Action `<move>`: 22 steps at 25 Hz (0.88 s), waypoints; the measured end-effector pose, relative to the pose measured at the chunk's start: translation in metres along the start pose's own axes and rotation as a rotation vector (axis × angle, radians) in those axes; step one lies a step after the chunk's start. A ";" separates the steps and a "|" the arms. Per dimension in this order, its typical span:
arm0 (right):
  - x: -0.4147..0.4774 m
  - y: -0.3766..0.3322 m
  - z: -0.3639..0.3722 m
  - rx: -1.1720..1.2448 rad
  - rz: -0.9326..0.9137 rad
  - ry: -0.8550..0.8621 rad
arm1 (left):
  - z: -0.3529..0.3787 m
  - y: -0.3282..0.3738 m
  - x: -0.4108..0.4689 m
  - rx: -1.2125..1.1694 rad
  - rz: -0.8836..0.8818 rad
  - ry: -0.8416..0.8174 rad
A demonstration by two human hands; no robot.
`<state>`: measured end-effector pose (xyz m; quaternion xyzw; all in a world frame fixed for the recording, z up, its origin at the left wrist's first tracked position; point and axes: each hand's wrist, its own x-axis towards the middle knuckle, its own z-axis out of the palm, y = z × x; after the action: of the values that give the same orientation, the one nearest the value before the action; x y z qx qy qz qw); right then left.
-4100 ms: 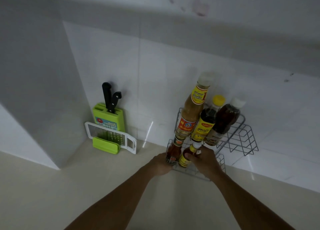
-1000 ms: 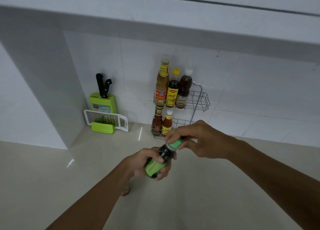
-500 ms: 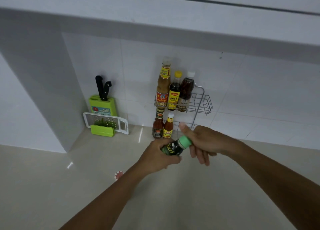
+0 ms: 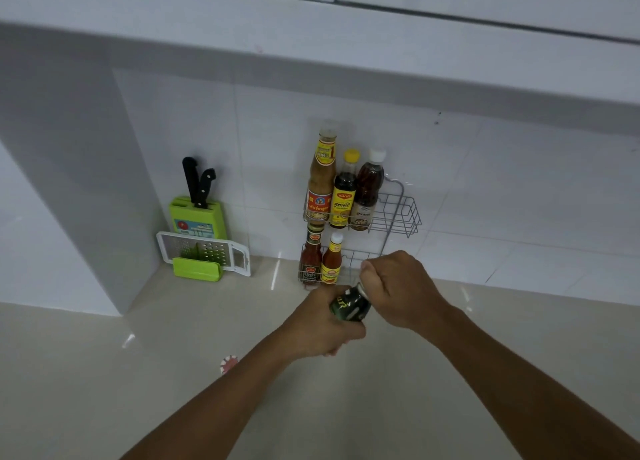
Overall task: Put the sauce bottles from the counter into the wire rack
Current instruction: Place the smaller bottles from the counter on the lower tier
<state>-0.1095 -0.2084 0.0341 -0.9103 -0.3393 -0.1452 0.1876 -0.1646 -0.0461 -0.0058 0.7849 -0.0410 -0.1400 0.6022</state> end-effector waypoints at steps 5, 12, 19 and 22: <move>-0.006 0.009 0.009 0.088 -0.012 0.125 | 0.016 -0.004 0.000 0.501 0.135 0.346; -0.001 0.036 0.018 0.755 0.366 -0.004 | 0.018 0.006 0.041 0.369 0.110 0.373; 0.017 0.093 0.060 0.627 0.674 0.132 | -0.065 -0.036 0.106 0.044 -0.241 -0.013; 0.033 0.116 0.094 0.560 0.789 0.184 | -0.088 -0.059 0.129 -0.061 -0.380 0.101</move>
<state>0.0048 -0.2295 -0.0646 -0.8674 0.0234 -0.0461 0.4949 -0.0232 0.0220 -0.0632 0.7659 0.1423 -0.2127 0.5899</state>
